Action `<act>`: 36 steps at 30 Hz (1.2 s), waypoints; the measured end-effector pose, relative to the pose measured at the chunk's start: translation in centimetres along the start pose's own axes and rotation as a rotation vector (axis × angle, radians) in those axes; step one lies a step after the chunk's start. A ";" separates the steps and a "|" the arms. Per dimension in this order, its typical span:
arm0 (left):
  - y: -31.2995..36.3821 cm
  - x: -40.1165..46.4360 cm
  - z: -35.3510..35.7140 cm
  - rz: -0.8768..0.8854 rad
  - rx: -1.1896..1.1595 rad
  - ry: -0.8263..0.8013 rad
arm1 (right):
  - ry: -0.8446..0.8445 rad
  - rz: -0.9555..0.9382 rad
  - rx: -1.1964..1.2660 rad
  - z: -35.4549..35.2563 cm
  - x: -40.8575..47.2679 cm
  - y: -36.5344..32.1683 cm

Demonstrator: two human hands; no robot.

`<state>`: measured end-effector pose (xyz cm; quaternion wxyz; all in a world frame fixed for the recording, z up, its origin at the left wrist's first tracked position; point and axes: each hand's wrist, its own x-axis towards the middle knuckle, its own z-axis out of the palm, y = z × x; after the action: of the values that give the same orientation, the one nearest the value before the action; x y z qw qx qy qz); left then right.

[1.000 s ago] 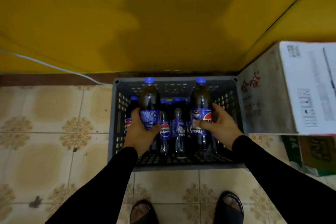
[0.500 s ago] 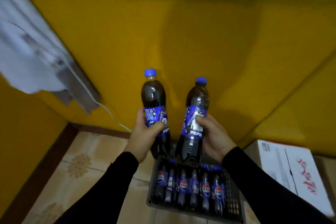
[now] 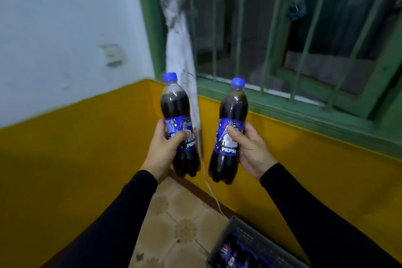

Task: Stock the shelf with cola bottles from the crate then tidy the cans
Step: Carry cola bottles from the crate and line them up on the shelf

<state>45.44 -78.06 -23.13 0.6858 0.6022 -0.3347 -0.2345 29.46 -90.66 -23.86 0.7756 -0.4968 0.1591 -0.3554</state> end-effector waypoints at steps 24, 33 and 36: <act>24.3 -45.6 -47.0 0.154 0.290 0.846 | -0.842 0.102 -0.011 55.4 -26.8 9.1; 25.7 -51.5 -58.1 0.123 0.319 0.938 | -0.864 0.057 -0.121 66.5 -31.1 14.3; 25.4 -50.9 -60.6 0.111 0.327 0.935 | -0.874 0.037 -0.163 68.9 -30.7 15.8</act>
<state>54.42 3.53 -10.21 0.6706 0.7238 -0.0555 0.1529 55.59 -19.57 -9.66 0.7345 -0.6570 -0.1474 -0.0843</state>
